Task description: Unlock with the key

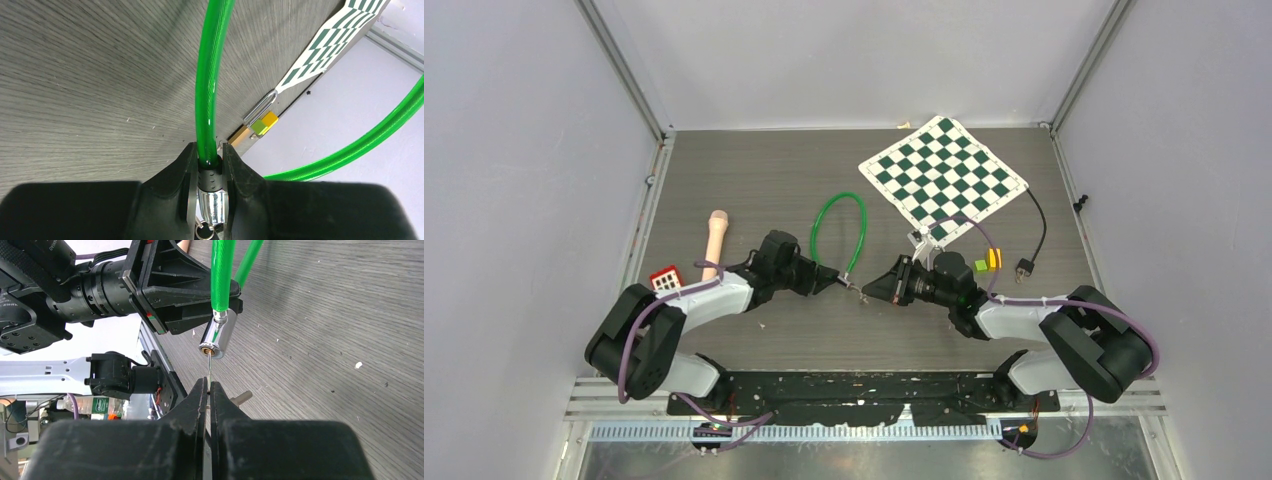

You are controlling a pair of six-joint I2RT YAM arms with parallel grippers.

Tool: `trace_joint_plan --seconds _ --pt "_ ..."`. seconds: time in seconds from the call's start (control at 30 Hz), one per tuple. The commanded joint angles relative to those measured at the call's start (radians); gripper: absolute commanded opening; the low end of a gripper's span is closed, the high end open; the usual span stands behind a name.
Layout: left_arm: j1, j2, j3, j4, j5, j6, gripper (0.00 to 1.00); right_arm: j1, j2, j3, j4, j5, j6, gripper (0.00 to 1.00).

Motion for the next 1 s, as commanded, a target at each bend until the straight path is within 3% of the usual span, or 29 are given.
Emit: trace_joint_plan --seconds 0.0,0.97 --pt "0.001 -0.025 0.005 0.083 0.015 -0.008 0.00 0.004 -0.007 0.011 0.061 0.022 0.009 0.05" --pt "0.000 -0.024 0.008 0.085 0.007 -0.012 0.00 0.023 0.024 0.042 0.037 0.018 0.008 0.05"
